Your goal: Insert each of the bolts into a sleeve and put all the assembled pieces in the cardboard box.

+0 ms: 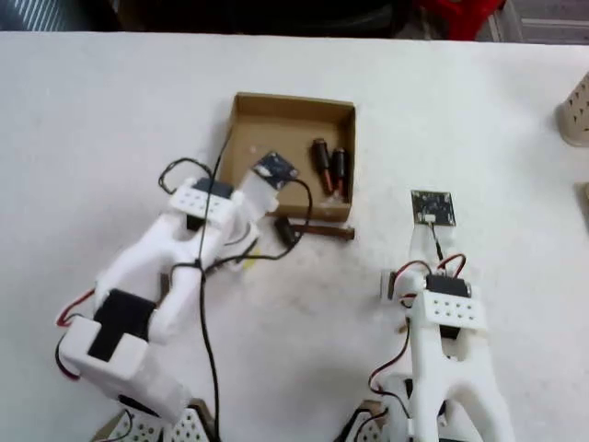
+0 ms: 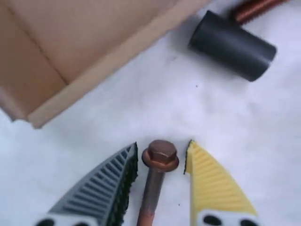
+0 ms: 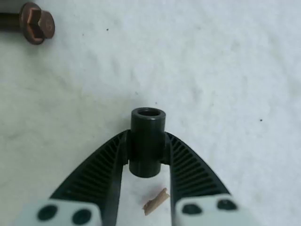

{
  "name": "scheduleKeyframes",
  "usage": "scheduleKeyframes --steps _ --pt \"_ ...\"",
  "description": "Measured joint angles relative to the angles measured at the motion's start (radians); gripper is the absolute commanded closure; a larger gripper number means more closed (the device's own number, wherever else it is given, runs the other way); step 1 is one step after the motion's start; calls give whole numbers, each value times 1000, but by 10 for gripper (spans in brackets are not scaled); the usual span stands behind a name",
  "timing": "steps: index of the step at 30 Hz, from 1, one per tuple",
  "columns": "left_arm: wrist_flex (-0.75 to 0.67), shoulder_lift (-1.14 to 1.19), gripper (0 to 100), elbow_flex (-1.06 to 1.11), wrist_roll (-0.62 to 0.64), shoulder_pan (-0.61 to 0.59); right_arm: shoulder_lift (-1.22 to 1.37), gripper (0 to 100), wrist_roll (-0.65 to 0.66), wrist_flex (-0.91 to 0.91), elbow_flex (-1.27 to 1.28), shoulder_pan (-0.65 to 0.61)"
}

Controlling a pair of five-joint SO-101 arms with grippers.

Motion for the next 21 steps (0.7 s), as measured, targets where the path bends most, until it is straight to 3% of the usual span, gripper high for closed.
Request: scheduleKeyframes --steps 12,21 --pt "20 -106 789 77 -135 -68 0 981 0 0 0 0" --pt "37 -107 802 80 -147 -75 0 981 0 0 0 0"
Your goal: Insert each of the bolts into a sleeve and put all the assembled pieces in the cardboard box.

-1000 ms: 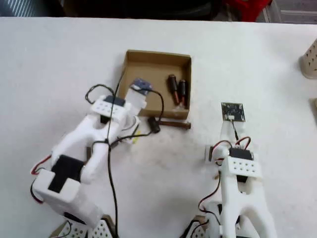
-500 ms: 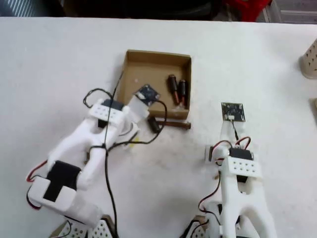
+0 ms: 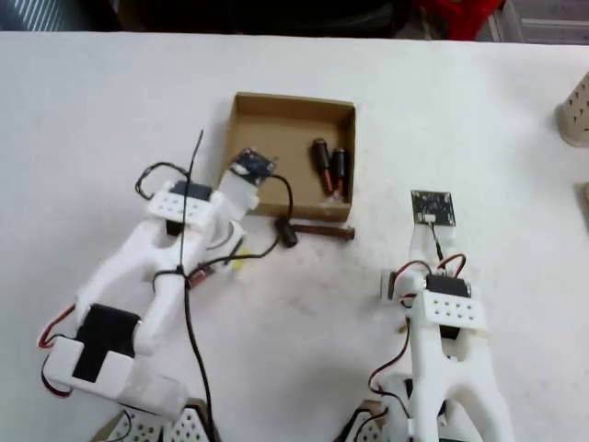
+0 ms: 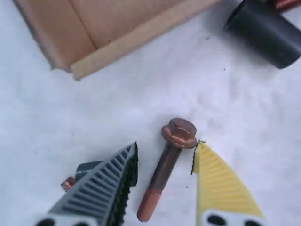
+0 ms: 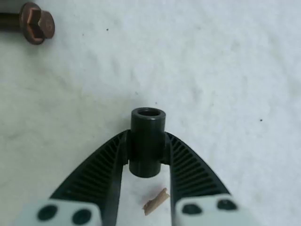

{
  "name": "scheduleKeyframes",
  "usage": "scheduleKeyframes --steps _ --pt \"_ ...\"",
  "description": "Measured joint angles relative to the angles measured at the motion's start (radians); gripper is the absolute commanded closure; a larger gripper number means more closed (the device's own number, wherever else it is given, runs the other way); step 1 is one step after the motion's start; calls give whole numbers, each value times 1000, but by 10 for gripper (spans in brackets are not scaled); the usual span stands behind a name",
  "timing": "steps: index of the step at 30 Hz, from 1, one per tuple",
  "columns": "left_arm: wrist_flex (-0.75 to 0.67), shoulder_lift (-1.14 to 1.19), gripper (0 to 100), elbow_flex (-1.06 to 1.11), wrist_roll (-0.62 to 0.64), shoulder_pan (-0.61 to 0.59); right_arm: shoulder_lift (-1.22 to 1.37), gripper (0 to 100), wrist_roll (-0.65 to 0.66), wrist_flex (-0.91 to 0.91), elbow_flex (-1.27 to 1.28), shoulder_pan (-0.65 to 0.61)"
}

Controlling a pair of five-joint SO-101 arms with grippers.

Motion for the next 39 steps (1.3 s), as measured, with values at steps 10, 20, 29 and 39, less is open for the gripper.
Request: scheduleKeyframes --steps 10,20,29,39 --pt "57 166 957 -120 0 44 0 981 0 0 0 0" --pt "81 227 980 -203 48 49 0 981 0 0 0 -2" --pt "-187 87 979 -38 356 52 -9 981 0 0 0 -2" --pt "-545 -331 979 324 470 -84 -9 981 0 0 0 -71"
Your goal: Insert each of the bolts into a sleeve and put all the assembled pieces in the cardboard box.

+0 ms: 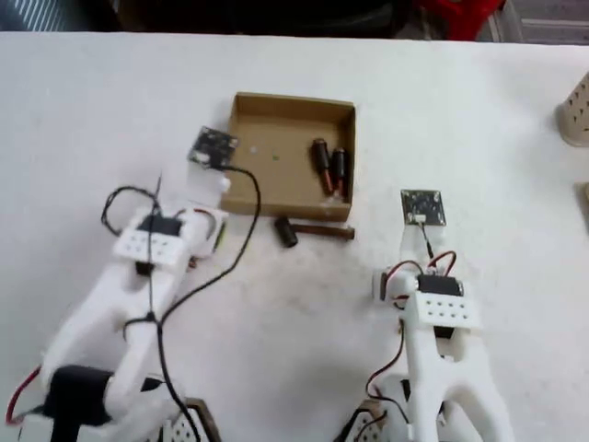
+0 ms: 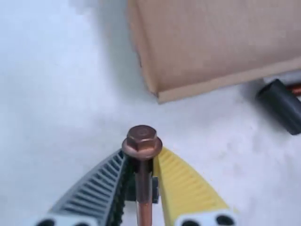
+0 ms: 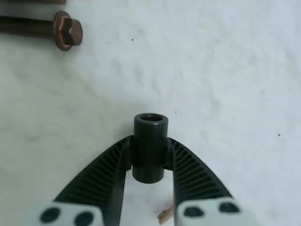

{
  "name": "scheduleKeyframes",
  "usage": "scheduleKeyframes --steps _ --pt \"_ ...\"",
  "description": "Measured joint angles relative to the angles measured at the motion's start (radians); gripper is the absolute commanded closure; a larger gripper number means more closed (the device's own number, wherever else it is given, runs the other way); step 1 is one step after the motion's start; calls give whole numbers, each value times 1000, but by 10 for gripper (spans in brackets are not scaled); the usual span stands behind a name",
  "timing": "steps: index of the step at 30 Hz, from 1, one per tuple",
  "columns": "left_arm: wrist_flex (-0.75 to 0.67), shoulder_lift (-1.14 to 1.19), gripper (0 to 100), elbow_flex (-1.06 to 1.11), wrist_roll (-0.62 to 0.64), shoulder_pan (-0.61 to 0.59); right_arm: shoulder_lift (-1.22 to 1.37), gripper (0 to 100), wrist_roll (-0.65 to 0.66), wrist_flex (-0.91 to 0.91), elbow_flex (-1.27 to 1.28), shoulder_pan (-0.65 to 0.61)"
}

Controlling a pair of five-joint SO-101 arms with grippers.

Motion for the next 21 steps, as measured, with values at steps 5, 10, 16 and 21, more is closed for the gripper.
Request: scheduleKeyframes --steps 5,10,16,21 --pt "-207 -92 979 143 20 -44 0 981 0 0 -5 -89" --pt "-381 -95 978 201 209 -109 0 981 0 0 -83 -206" --pt "-565 -95 978 267 350 -147 0 981 -60 0 -169 -388" --pt "-631 -95 978 288 356 -150 0 981 -144 -94 -192 -509"
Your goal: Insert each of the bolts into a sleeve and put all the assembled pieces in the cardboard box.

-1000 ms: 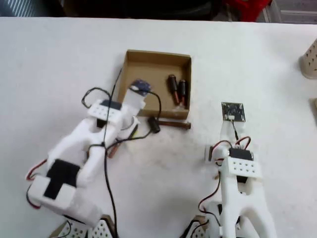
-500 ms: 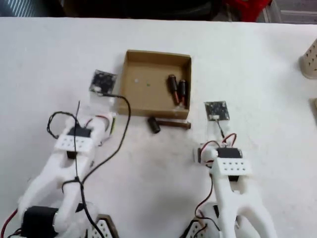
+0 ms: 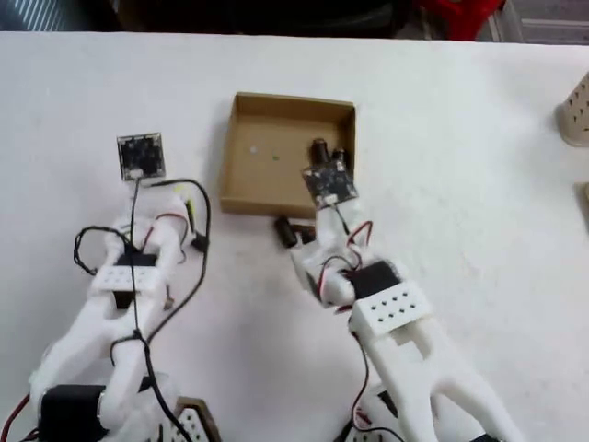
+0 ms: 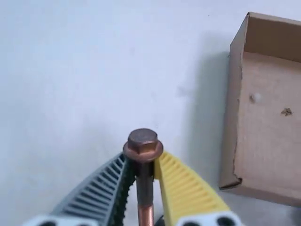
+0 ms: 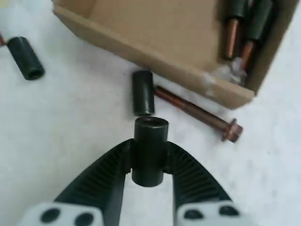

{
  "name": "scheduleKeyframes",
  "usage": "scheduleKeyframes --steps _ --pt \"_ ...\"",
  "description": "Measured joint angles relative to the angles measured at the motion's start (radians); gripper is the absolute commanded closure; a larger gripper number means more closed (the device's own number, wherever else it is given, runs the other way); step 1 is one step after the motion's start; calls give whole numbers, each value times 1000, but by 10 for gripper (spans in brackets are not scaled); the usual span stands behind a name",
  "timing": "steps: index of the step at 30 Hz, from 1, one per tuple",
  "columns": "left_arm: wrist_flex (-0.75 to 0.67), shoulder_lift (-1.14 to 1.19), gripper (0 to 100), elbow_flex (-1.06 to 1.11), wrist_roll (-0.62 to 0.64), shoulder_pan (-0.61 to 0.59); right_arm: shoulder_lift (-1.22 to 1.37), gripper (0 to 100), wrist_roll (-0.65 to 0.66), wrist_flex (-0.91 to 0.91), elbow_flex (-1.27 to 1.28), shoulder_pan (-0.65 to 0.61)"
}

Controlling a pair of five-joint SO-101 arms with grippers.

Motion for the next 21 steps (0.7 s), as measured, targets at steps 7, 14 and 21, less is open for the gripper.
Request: scheduleKeyframes --steps 7,14,21 --pt "-5 0 977 0 2 -18 2 981 -12 -216 0 -83" --pt "-5 0 977 0 2 -28 212 981 -12 -620 0 -74" --pt "-18 32 977 0 2 -28 503 981 -12 -1140 -3 -63"
